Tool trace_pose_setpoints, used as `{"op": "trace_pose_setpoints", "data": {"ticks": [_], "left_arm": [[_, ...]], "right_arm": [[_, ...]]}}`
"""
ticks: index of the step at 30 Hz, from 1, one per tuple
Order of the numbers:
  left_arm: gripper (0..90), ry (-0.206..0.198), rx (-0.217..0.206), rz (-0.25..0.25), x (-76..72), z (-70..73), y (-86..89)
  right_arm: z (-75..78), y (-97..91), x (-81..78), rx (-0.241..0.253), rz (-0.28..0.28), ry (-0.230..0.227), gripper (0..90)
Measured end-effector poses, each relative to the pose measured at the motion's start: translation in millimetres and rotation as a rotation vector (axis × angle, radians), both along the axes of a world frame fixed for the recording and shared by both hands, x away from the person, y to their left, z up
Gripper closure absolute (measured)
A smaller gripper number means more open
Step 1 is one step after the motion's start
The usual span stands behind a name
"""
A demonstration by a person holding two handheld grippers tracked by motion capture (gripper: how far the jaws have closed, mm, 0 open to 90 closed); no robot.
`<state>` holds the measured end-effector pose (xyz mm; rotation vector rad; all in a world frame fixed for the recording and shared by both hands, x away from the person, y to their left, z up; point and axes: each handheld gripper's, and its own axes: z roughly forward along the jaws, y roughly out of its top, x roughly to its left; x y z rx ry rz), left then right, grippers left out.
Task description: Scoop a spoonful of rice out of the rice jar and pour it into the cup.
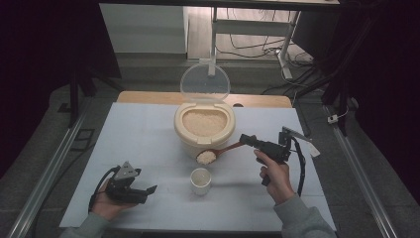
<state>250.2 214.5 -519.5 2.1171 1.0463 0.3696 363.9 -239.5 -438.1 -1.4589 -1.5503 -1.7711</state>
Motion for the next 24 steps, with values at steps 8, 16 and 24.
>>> {"op": "trace_pose_setpoints", "data": {"ticks": [8, 16, 24], "left_arm": [[14.9, 0.000, 0.000, -0.002, -0.1, 0.0, -0.1], [14.9, 0.001, 0.003, -0.004, 0.0, -0.2, -0.2], [14.9, 0.002, 0.003, -0.005, 0.0, -0.4, -0.6]], "right_arm": [[-5.1, 7.3, -5.8, -0.044, 0.037, 0.001, 82.8], [-11.9, 10.3, -5.3, -0.106, 0.040, -0.007, 82.7], [-13.6, 16.2, -6.3, -0.162, 0.043, -0.030, 82.7]]}}
